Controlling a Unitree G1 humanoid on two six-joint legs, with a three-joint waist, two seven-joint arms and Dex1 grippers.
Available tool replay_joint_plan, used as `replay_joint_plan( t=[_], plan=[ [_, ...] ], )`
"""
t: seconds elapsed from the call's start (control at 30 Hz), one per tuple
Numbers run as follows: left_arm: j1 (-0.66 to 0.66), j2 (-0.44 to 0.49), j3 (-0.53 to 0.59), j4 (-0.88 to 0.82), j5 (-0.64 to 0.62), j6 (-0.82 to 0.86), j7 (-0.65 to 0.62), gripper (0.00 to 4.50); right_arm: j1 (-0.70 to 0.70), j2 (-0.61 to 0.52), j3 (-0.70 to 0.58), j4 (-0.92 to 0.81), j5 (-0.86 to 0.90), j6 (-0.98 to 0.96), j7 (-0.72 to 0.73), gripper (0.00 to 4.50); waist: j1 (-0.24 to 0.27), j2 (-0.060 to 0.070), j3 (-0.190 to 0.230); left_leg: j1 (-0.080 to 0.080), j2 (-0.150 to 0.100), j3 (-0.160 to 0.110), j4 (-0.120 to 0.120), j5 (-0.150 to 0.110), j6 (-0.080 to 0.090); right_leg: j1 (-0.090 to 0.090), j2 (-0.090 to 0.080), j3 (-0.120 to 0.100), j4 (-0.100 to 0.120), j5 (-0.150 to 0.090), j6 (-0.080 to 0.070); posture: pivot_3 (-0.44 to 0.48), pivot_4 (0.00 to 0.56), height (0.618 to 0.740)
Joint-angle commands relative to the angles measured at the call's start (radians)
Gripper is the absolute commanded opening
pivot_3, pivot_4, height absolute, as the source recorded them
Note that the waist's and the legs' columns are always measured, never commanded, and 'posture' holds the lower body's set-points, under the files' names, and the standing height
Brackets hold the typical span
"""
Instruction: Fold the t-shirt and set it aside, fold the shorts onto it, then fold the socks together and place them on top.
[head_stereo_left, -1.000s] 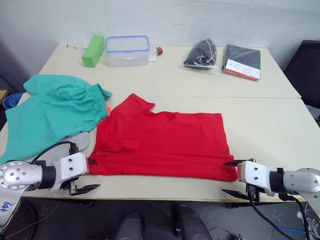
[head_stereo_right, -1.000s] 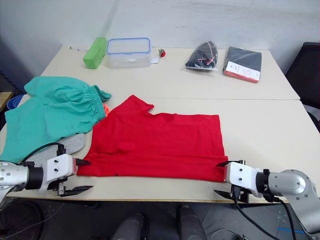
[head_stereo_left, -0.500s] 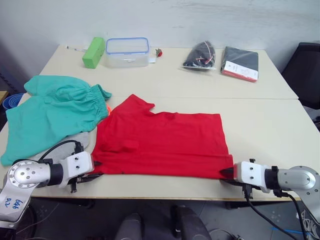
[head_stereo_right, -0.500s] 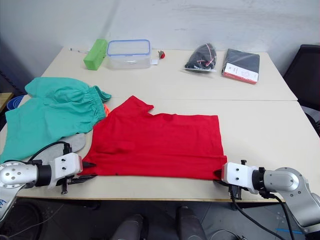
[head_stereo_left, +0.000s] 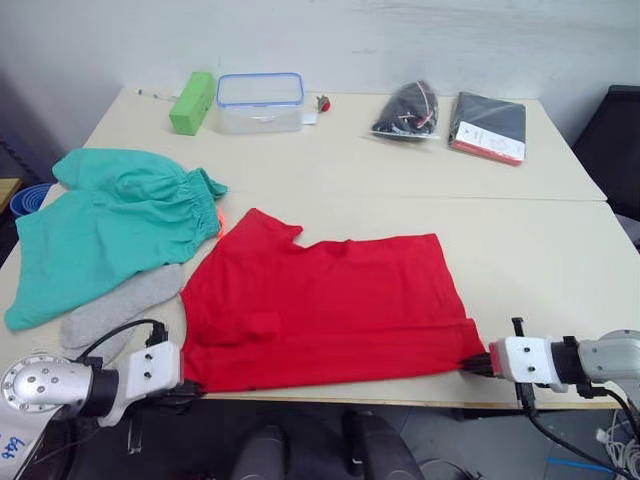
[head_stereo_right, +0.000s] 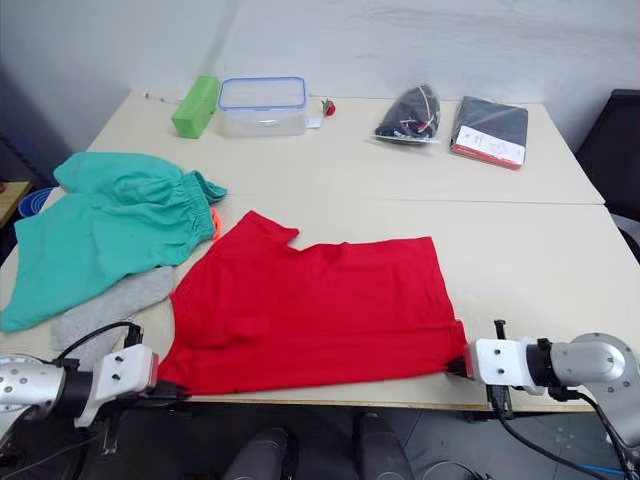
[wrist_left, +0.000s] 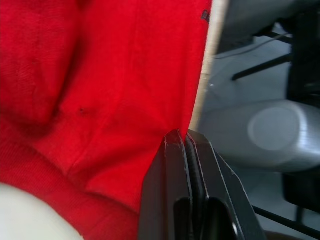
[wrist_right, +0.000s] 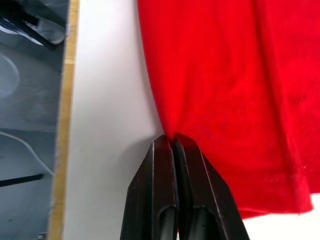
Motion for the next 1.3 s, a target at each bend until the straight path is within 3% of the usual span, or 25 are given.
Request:
replay_joint_plan(
  t=[0.03,0.17,0.3,0.4,0.43,0.57,0.63,0.73,0.83,0.9,1.13,1.3],
  plan=[
    [0.008,-0.005,0.005,-0.028,0.029,0.031,0.036,0.02,0.023,-0.013,-0.008,0.005,-0.022,-0.012,-0.002,0.0,0.003,0.0,0.0,0.0,0.0,0.0,0.0,0.0,0.0,0.0,0.0,0.0,0.0,-0.001,-0.001,0.0,0.15,0.74],
    [0.01,-0.023,0.026,-0.056,-0.014,0.089,0.047,0.02,0.036,-0.011,-0.015,-0.021,0.001,0.02,-0.004,0.0,0.005,0.0,0.0,0.001,0.0,0.001,0.001,0.001,0.001,0.003,0.001,0.0,0.001,-0.003,-0.005,0.0,0.15,0.74],
    [0.006,-0.027,0.09,-0.07,-0.105,0.163,0.015,0.9,0.074,-0.023,-0.073,-0.112,0.125,0.152,0.031,1.24,0.012,0.0,0.0,0.001,0.0,0.0,0.003,0.001,0.001,0.002,0.002,0.0,0.002,-0.003,-0.005,0.0,0.15,0.74],
    [-0.059,-0.055,0.17,-0.098,-0.301,0.327,0.026,1.91,0.08,-0.02,-0.134,-0.201,0.285,0.312,0.05,2.34,0.015,0.003,0.002,0.001,0.0,0.0,0.004,0.001,0.001,0.002,0.002,0.0,0.004,-0.003,-0.004,0.0,0.15,0.74],
    [-0.081,-0.058,0.19,-0.102,-0.363,0.376,0.025,2.18,0.071,-0.018,-0.147,-0.225,0.331,0.363,0.05,2.34,0.015,0.003,0.002,0.0,0.0,0.0,0.005,0.001,0.001,0.002,0.002,0.0,0.004,-0.002,-0.004,0.0,0.15,0.74],
    [-0.201,-0.066,0.186,-0.089,-0.481,0.498,0.082,2.18,0.001,0.011,-0.128,-0.284,0.418,0.517,0.002,2.34,0.014,0.003,0.002,0.001,0.0,0.0,0.009,0.001,0.001,0.002,0.002,0.0,0.007,-0.002,-0.004,0.0,0.15,0.74],
    [-0.247,-0.062,0.117,-0.07,-0.435,0.496,0.12,2.22,-0.031,0.029,-0.084,-0.292,0.397,0.541,-0.017,1.93,0.014,0.003,0.002,0.001,0.0,0.0,0.01,0.001,0.001,0.002,0.003,0.0,0.007,-0.002,-0.004,0.0,0.15,0.74],
    [-0.285,-0.056,-0.005,-0.017,-0.335,0.45,0.143,1.66,-0.071,0.059,0.006,-0.269,0.308,0.52,-0.039,1.1,0.013,0.003,0.002,0.001,0.0,0.0,0.01,0.001,0.001,0.001,0.003,0.0,0.007,-0.001,-0.001,0.0,0.15,0.74],
    [-0.329,-0.051,-0.089,0.04,-0.27,0.42,0.154,0.68,-0.118,0.096,0.087,-0.203,0.212,0.508,-0.08,0.03,0.014,0.003,0.002,-0.001,0.0,0.001,0.009,0.0,0.0,-0.001,0.003,0.001,0.007,0.0,0.001,0.0,0.15,0.74],
    [-0.343,-0.045,-0.114,0.056,-0.254,0.407,0.143,0.04,-0.134,0.109,0.113,-0.174,0.176,0.492,-0.084,0.0,0.014,0.003,0.002,-0.001,-0.001,0.001,0.01,0.0,0.0,-0.001,0.003,0.001,0.007,0.0,0.001,0.0,0.15,0.74],
    [-0.467,-0.072,-0.217,0.191,-0.145,0.351,0.17,0.04,-0.147,0.13,0.147,-0.117,0.115,0.456,-0.084,0.0,0.015,0.003,0.002,-0.001,0.0,0.0,0.009,0.0,0.0,-0.001,0.002,0.001,0.007,0.0,0.0,0.0,0.15,0.74],
    [-0.587,-0.113,-0.204,0.312,-0.11,0.319,0.212,0.04,-0.108,0.114,0.146,-0.109,0.096,0.415,-0.072,0.0,0.015,0.001,0.001,0.0,0.0,0.0,0.01,0.001,0.001,0.001,0.002,0.0,0.008,0.0,0.001,0.0,0.15,0.74]
  ],
)
